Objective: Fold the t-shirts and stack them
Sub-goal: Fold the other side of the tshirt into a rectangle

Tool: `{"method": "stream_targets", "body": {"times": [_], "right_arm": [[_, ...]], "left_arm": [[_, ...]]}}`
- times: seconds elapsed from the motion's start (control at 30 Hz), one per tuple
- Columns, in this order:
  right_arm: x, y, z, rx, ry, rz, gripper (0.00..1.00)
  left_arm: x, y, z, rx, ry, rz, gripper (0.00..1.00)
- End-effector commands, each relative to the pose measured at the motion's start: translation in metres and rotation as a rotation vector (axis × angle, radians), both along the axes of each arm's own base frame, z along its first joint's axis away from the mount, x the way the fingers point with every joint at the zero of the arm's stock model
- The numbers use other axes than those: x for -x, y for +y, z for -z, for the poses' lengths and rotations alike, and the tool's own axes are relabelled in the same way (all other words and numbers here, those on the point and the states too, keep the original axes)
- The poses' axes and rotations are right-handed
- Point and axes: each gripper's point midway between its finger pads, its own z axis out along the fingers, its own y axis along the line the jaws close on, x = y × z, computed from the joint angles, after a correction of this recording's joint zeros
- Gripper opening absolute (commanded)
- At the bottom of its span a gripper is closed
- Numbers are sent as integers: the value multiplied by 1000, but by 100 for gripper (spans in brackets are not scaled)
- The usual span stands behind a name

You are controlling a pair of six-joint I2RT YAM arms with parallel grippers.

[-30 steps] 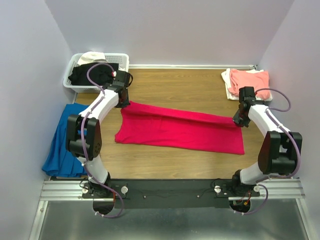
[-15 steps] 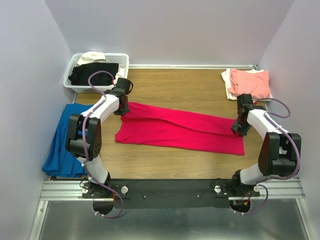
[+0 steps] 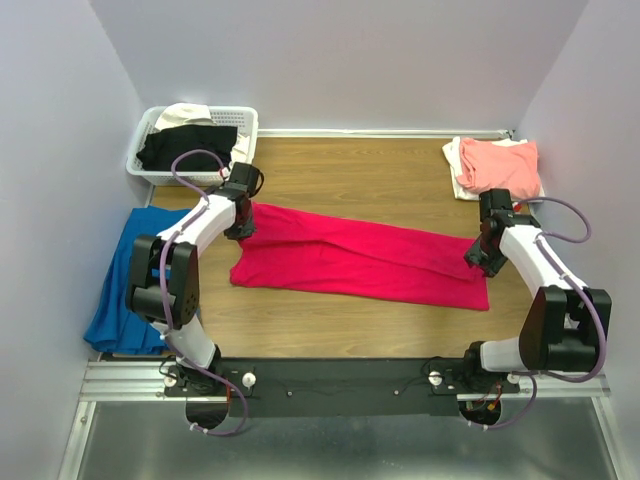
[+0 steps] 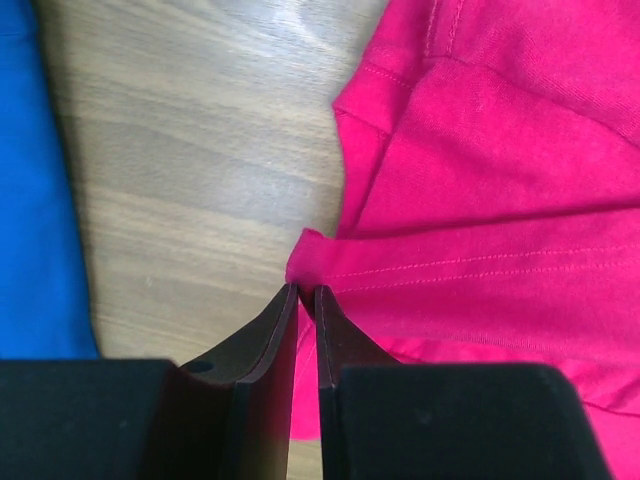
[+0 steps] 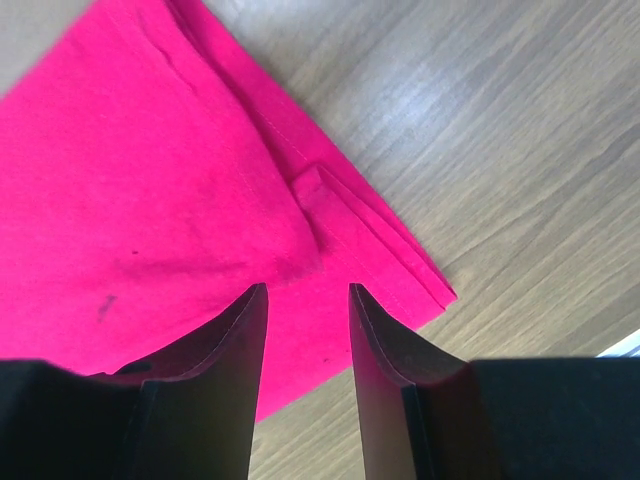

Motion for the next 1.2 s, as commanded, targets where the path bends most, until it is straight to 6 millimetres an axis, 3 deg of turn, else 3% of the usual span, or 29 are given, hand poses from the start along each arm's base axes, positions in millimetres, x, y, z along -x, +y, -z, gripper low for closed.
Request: {"method": "stream_targets", "body": {"times": [0.0,0.17,0.33,0.57,0.63,0.67,0.7,0.9,1.17], "right_arm": [[-12,-4,-15,5,-29,22,46],[-22,-2,-18,-8,-43,18,46],[-30,1,-23,-20,-65,11,46],[-48,9,-32,-56,-119,-42,46],[-54,15,-34,-69,-129,-77,47],[-58,17,-36,-71,-137,-89,47],[-62,20,-38,-78,-147,-106,47],[-72,34,-38,-99,-159,-156,47],[-70,35,-29,-93,-134,-161,47]], "left_arm": [[6,9,-30,-29,-54,-39,21],[18,10,-36,-20,-55,-34,20],[22,-6,-47,61,-93,19,20],[-26,-62,-72,254,-227,194,21],[-34,-74,-59,246,-198,216,23],[-44,-81,-64,251,-207,233,23],[-45,-88,-45,237,-158,240,23],[-62,-123,-7,254,-97,289,24],[-68,-164,7,287,-78,344,24]]}}
